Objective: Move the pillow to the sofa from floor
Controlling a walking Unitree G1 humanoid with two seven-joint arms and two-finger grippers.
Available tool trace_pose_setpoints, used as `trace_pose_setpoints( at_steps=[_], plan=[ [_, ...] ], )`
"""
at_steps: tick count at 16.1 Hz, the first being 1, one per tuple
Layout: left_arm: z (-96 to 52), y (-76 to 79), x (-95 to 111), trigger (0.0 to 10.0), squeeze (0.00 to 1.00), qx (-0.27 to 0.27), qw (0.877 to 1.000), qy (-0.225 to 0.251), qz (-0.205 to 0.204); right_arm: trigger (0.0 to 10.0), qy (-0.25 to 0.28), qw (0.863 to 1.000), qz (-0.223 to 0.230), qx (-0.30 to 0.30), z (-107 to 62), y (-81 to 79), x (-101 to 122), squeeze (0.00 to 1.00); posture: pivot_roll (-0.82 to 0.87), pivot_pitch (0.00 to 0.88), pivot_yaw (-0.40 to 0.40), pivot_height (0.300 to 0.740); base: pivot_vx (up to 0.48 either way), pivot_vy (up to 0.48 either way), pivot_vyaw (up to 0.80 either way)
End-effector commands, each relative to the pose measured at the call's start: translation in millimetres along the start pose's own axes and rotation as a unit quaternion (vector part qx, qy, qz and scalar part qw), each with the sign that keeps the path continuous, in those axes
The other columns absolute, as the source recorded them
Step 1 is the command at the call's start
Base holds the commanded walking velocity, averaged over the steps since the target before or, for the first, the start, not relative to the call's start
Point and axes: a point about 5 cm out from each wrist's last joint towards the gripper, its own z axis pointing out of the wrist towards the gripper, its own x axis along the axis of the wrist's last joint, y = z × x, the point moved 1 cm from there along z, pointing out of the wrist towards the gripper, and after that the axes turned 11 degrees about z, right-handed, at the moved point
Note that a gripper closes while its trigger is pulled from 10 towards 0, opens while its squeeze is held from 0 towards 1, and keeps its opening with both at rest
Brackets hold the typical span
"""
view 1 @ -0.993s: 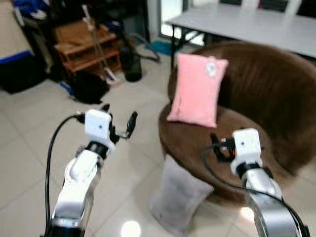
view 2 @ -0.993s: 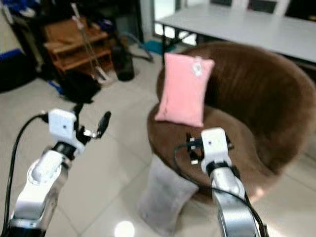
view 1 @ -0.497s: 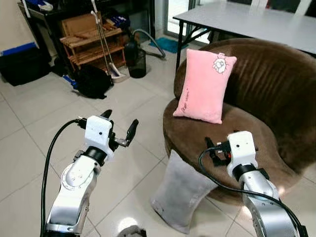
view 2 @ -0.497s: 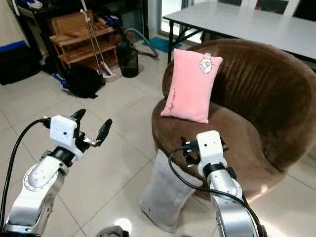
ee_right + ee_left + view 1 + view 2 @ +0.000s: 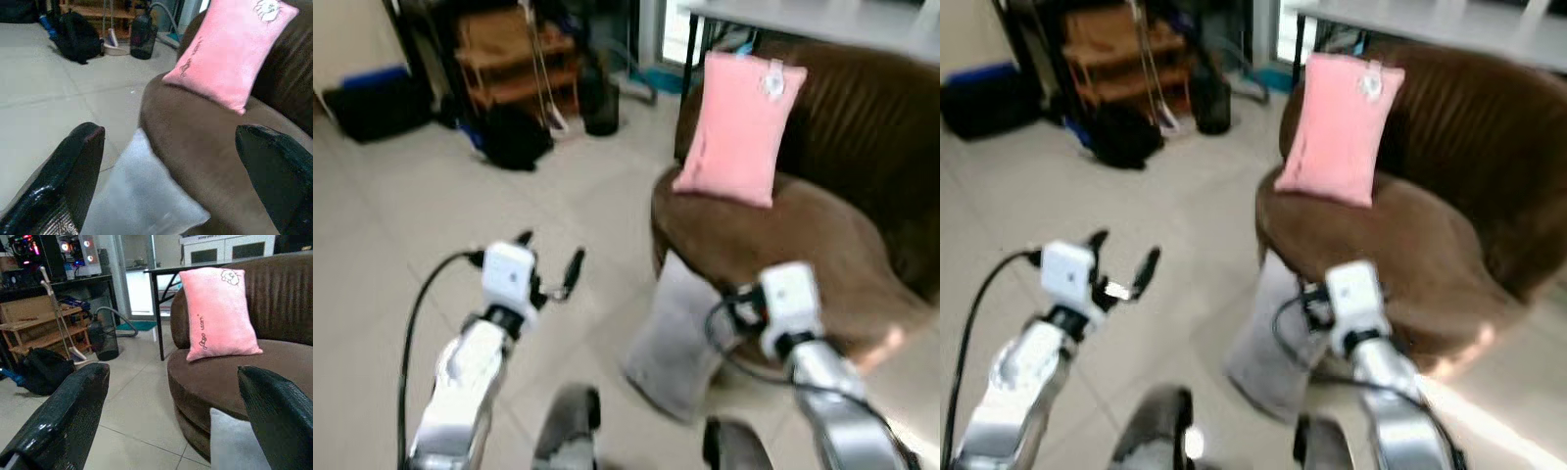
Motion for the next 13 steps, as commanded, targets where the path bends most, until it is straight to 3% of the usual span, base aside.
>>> trace_pose_setpoints(
  at_steps=[1,13],
  plan=[
    [4.2,-3.1,8.3,10.0,0.0,0.004,1.0,0.018,0.006,10.0,0.009,1.0,-0.007,-0.006,0.3,4.5,5.5,0.0,0.0,0.04,0.025,0.601,0.274,0.0,0.0],
    [0.1,-3.0,9.7,10.0,0.0,0.008,1.0,0.016,0.001,10.0,0.013,1.0,-0.019,-0.011,0.2,4.9,6.4,0.0,0.0,0.043,0.019,0.601,0.327,0.0,0.0]
  ],
)
